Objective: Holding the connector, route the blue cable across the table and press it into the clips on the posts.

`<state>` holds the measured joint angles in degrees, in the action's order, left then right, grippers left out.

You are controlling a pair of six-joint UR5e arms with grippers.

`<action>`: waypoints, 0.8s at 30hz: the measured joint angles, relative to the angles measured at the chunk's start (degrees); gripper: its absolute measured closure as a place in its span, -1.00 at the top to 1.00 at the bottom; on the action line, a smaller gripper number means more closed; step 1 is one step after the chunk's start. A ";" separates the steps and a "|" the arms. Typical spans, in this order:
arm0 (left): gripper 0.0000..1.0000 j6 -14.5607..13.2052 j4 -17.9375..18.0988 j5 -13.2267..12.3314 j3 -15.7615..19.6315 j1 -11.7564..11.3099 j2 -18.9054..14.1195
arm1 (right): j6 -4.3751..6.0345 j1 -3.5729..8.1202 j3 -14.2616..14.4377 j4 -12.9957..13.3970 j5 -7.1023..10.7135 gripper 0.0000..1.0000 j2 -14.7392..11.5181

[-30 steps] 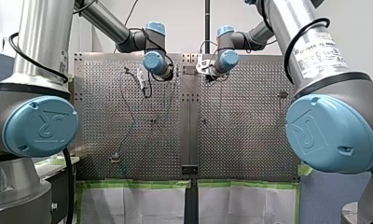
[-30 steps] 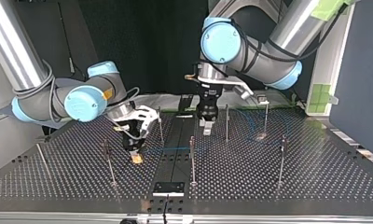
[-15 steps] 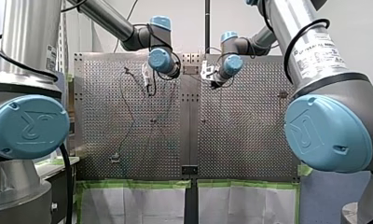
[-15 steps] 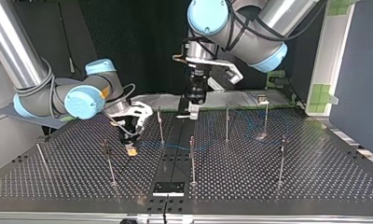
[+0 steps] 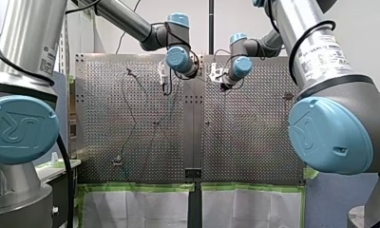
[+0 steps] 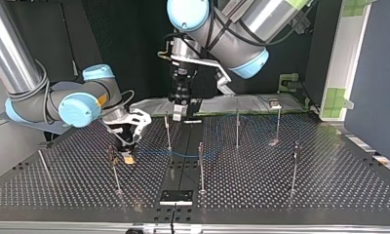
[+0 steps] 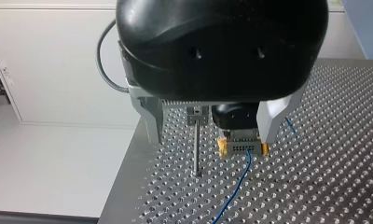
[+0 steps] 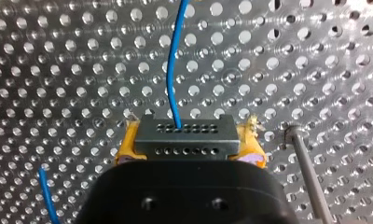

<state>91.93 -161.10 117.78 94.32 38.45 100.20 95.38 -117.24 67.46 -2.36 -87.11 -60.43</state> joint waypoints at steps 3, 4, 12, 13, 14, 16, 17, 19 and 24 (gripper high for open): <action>1.00 -0.89 0.38 1.29 -1.37 0.17 1.15 | 0.00 0.38 0.07 0.00 0.00 -1.00 0.00; 1.00 -1.25 0.46 1.73 -1.81 0.18 1.34 | 0.00 0.49 0.15 0.00 0.00 -1.00 0.00; 1.00 -4.33 0.43 4.37 -5.70 -0.29 2.91 | -0.10 1.10 1.48 0.07 -0.12 -1.00 0.02; 1.00 -4.58 0.28 4.54 -6.13 -0.22 3.27 | -0.15 1.15 1.60 0.07 -0.14 -1.00 0.03; 1.00 -4.93 0.02 4.72 -6.71 -0.08 3.81 | -0.22 1.26 1.72 0.08 -0.16 -1.00 0.03; 1.00 -5.59 -0.54 5.02 -7.66 0.21 4.72 | -0.30 1.47 1.84 0.08 -0.17 -1.00 0.02; 1.00 -5.98 -0.79 5.30 -8.30 0.35 5.35 | -0.35 1.60 1.89 0.08 -0.17 -1.00 0.02; 1.00 -6.41 -0.94 5.78 -9.21 0.49 6.26 | -0.39 1.79 2.01 0.08 -0.21 -1.00 0.02; 1.00 -7.15 -0.92 6.92 -11.88 0.50 8.90 | -0.50 2.23 2.38 0.15 -0.26 -1.00 0.06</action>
<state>84.77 -162.01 124.69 82.44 38.95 109.10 94.87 -115.01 69.84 -2.22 -87.36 -60.37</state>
